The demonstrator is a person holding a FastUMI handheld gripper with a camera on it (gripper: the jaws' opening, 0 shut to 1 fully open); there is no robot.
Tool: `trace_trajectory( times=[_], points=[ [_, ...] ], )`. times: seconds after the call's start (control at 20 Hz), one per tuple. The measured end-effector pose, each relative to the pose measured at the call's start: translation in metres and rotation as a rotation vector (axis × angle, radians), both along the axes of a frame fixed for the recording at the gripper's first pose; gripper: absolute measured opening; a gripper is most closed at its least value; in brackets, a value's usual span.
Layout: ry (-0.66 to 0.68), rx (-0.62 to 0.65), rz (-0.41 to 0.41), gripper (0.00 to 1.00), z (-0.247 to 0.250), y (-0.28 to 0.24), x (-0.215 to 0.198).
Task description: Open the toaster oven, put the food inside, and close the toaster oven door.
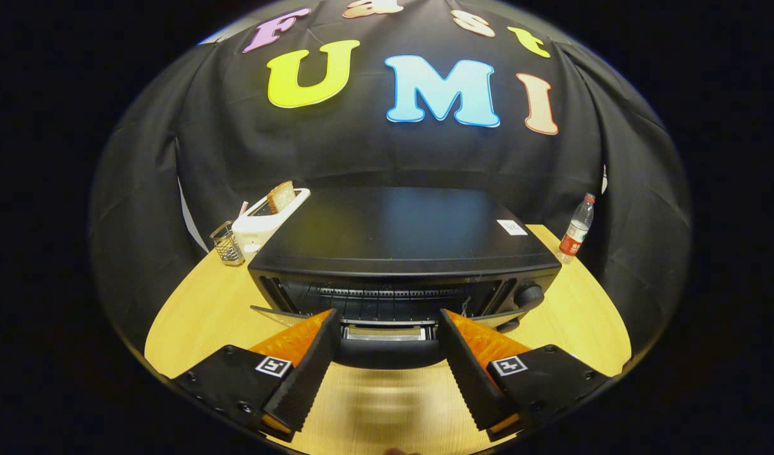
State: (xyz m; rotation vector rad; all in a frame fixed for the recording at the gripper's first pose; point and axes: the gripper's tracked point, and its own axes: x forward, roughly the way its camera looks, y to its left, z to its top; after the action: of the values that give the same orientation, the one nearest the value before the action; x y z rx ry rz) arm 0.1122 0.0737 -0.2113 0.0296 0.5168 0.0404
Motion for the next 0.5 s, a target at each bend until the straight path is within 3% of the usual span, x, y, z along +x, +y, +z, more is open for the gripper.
trace_trajectory(
  times=[0.5],
  points=[
    [0.128, -0.044, 0.022, 0.99, -0.051, 0.0, -0.058]
  ],
)
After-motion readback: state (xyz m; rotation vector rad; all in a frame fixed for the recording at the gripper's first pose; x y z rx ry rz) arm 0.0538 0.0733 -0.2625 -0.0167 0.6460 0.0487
